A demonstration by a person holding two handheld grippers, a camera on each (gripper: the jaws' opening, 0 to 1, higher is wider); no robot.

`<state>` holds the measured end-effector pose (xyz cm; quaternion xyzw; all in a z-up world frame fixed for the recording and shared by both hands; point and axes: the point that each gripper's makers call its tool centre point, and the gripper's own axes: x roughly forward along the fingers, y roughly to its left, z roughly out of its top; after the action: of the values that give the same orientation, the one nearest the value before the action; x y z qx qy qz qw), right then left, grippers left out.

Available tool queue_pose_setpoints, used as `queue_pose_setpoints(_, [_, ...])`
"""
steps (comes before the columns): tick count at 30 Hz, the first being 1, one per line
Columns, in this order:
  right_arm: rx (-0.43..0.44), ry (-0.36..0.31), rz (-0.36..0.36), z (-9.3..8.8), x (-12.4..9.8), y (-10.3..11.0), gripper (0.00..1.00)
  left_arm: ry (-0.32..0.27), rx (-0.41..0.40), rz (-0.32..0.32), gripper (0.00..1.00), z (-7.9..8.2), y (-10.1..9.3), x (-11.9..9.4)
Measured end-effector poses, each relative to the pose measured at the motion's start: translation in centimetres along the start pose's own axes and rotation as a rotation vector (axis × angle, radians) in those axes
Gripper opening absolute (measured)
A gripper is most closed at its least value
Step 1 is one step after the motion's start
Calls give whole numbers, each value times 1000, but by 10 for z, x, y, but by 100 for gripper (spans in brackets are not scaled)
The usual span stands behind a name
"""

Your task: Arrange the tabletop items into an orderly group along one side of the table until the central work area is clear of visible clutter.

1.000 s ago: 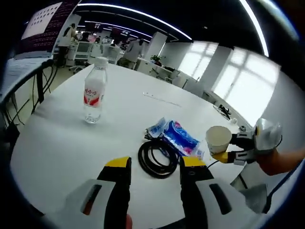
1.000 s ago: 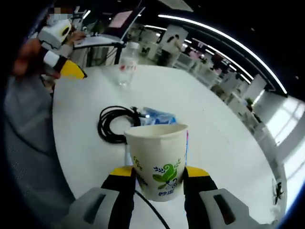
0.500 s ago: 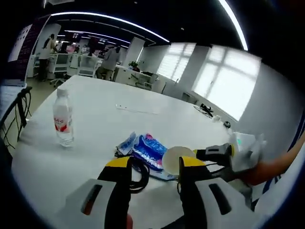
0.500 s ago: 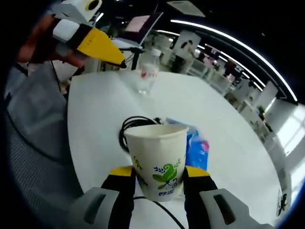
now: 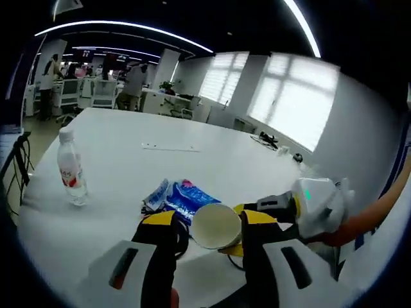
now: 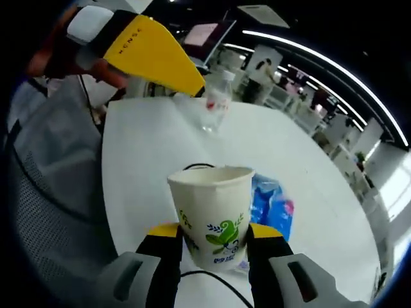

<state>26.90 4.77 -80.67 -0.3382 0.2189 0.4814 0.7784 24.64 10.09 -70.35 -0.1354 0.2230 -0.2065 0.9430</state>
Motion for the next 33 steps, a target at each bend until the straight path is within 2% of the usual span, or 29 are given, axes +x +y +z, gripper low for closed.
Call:
queue_pose_setpoints(9, [-38,-15,25,8,3,12,39,8,21,-6,37,0,-2,3])
queue_pose_setpoints(16, [-44,-31,23,12,0,18,39,58,38,-34,37,-15,-11,9])
queue_pose_setpoints(26, [-74,-52,17,22,-6,20,39,100,-16,-57,34,-33,-10,13])
queue_pose_setpoints(33, [-101,-67,20,30,-8,23,39,99,-37,-68,31,-32,-16,13])
